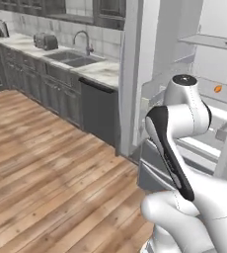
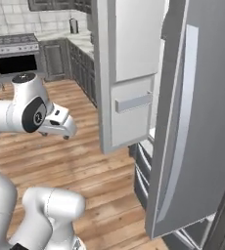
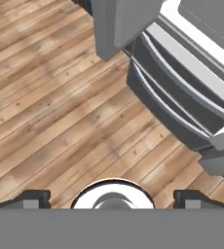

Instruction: Take the cheese, fish, and carrot from the fridge and place them on the plate on the dining counter to create an appetizer plate.

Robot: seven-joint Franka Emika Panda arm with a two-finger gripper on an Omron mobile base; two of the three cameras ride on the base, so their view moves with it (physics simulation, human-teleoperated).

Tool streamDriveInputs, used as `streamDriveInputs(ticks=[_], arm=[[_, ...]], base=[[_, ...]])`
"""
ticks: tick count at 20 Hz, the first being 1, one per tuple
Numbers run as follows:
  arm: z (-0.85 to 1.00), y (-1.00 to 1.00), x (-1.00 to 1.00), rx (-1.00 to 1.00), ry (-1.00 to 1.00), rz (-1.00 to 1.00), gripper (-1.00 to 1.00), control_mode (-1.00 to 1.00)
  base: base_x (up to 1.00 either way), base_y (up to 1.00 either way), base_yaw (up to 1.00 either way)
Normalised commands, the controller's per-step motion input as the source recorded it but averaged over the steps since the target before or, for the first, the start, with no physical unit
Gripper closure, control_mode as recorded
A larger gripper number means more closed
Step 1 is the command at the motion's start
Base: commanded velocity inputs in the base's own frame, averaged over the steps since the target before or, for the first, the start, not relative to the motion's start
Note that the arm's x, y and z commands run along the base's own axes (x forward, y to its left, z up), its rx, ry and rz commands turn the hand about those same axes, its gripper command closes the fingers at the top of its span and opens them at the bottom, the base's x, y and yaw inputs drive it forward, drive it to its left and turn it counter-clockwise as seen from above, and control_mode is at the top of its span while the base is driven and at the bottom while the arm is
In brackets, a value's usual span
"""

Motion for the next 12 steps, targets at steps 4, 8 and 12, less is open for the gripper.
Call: streamDriveInputs(ticks=[4,8,12], arm=[[0.0,0.0,0.0,0.0,0.0,0.0,-1.0,1.0],[0.0,0.0,0.0,0.0,0.0,0.0,-1.0,1.0],[0.0,0.0,0.0,0.0,0.0,0.0,-1.0,1.0]], base=[[0.63,0.0,-0.61],[0.5,0.17,-0.62],[0.37,0.42,-0.61]])
